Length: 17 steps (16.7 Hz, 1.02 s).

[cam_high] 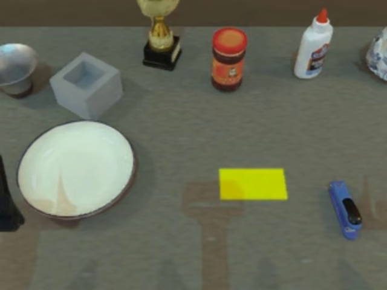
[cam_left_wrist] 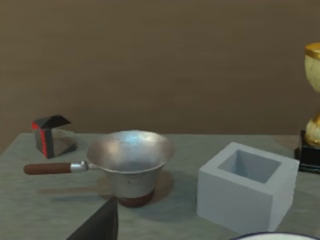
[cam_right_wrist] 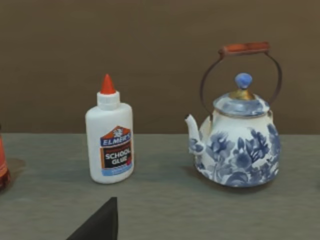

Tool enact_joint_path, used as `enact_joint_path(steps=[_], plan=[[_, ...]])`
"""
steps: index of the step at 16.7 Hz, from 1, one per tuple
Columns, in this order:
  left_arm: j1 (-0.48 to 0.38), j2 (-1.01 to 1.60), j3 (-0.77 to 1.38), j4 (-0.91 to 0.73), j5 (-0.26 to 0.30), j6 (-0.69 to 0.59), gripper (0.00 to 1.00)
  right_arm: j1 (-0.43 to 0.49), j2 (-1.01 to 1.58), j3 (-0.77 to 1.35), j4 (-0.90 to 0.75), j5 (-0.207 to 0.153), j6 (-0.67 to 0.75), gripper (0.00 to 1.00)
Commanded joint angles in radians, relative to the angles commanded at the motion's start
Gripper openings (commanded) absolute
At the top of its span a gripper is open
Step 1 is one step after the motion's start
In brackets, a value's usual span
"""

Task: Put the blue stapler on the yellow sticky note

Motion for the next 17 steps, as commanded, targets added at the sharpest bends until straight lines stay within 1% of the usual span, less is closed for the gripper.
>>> enact_joint_path(steps=[4,8,11,17], plan=[[0.0,0.0,0.0,0.0,0.0,0.0,1.0,0.009,0.032,0.031,-0.026,-0.002,0.005,1.0],[0.0,0.0,0.0,0.0,0.0,0.0,1.0,0.051,0.223,0.194,-0.164,-0.005,0.03,1.0],[0.0,0.0,0.0,0.0,0.0,0.0,1.0,0.094,0.476,0.374,-0.319,-0.005,0.058,1.0],[0.0,0.0,0.0,0.0,0.0,0.0,1.0,0.191,1.087,0.766,-0.681,-0.004,0.117,1.0]])
